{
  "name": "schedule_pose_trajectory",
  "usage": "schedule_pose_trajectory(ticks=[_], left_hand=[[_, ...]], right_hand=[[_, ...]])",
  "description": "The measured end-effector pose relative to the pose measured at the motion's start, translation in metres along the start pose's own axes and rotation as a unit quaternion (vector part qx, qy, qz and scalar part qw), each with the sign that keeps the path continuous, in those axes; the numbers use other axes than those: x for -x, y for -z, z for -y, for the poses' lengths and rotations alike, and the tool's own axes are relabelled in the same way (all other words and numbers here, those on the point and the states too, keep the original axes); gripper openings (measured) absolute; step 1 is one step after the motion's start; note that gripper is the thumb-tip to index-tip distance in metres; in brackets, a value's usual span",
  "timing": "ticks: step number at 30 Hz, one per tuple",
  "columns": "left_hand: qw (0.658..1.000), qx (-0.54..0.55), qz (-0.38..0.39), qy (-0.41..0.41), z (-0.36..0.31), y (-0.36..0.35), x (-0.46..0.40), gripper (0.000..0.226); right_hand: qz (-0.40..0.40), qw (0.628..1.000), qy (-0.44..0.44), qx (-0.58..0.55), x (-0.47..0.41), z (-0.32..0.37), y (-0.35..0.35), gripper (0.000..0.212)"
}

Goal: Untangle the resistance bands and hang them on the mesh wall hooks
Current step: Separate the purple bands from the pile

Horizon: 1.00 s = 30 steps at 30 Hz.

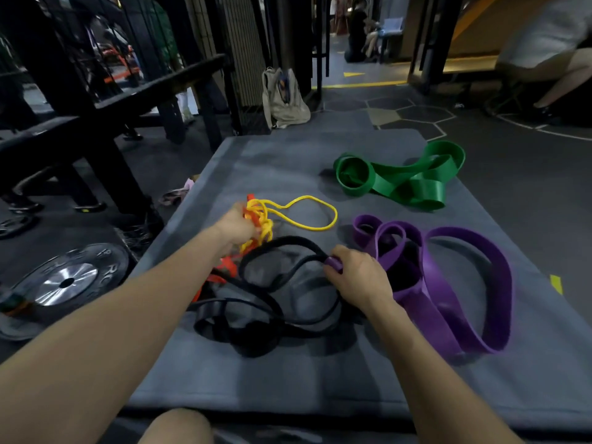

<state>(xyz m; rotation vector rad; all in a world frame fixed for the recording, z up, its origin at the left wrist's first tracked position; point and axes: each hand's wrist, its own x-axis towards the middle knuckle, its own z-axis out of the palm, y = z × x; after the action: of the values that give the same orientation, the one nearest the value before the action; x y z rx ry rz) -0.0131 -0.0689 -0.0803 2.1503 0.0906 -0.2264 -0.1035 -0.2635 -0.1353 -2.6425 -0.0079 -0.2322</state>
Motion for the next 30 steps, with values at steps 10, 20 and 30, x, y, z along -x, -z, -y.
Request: schedule_pose_trajectory(ticks=[10,20,30], left_hand=[[0.956,-0.148,-0.148,-0.207,0.003,-0.038,0.068,0.037],[0.923,-0.299,-0.102,-0.222,0.026,-0.062,0.113,0.066],[0.966,-0.121,-0.029,-0.226,0.030,-0.056,0.108,0.045]], right_hand=[[-0.065,0.982,-0.053,-0.169,-0.004,0.031,0.021,0.020],[-0.067,0.981,-0.084,-0.163,0.000,0.057,0.020,0.030],[-0.091,0.963,-0.021,-0.254,0.004,0.075,0.021,0.028]])
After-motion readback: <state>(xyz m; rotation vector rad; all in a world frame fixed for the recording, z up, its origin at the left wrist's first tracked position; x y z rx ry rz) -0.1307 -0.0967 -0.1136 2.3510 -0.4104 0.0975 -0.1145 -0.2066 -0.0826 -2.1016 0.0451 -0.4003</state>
